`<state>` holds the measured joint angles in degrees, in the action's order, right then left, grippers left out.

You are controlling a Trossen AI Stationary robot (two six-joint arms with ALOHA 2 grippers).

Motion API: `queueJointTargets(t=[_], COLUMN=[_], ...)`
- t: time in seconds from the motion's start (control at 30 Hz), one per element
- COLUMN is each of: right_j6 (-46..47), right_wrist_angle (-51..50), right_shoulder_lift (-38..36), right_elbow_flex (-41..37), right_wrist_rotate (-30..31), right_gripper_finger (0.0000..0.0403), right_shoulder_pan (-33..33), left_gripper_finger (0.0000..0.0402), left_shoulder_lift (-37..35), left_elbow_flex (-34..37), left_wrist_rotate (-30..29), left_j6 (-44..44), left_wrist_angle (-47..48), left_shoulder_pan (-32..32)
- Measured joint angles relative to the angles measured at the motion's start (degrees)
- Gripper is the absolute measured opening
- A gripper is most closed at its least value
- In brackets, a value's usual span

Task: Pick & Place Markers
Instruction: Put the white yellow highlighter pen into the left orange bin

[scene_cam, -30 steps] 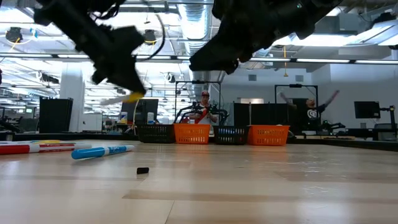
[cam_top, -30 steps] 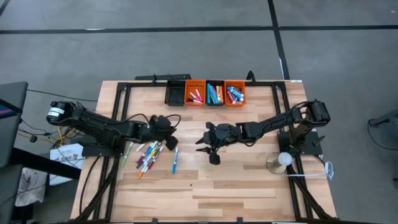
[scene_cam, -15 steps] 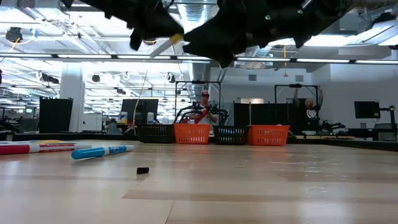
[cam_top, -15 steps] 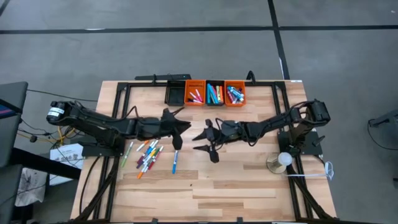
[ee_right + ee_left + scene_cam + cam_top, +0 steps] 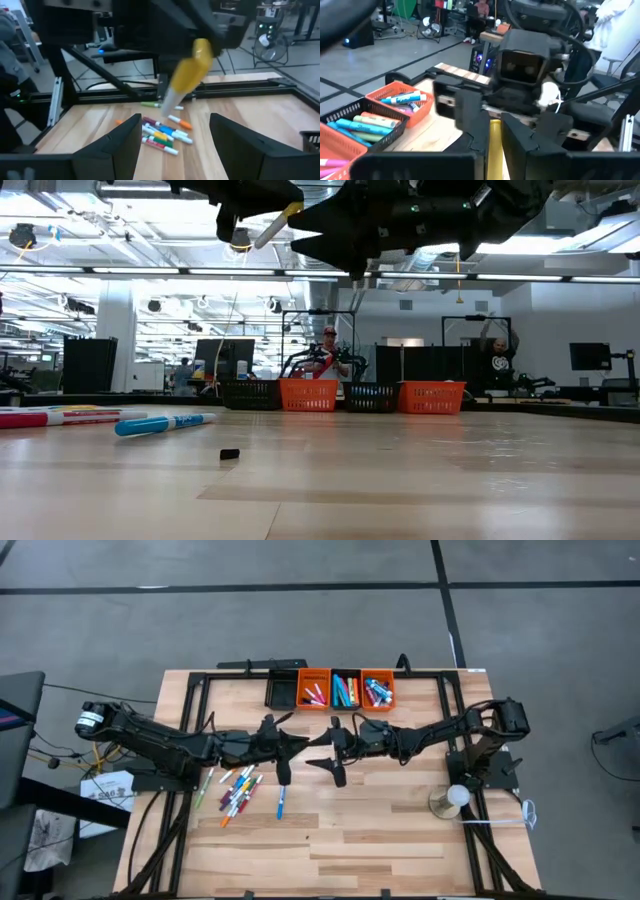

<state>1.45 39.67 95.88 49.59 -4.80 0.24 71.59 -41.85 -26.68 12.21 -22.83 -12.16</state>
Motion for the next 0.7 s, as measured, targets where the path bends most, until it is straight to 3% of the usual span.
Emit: queueJointTargets(t=[0.4,0.7], right_j6=[-0.03,-0.94], right_wrist_angle=[-1.39,-2.34], right_shoulder_lift=[3.17,6.71], right_elbow_flex=[5.01,9.29], right_wrist_rotate=[-5.82,-6.22], right_gripper_finger=[0.0223,0.0209], right_shoulder_pan=[-1.87,-1.89], left_gripper_finger=[0.0035,0.0035], left_shoulder_lift=[0.00,0.02], left_elbow_flex=[0.00,0.43], left_wrist_rotate=[0.02,0.02], left_j6=[-1.09,-1.45], left_wrist_angle=[-1.72,-1.70], left_shoulder_pan=[0.00,0.00])
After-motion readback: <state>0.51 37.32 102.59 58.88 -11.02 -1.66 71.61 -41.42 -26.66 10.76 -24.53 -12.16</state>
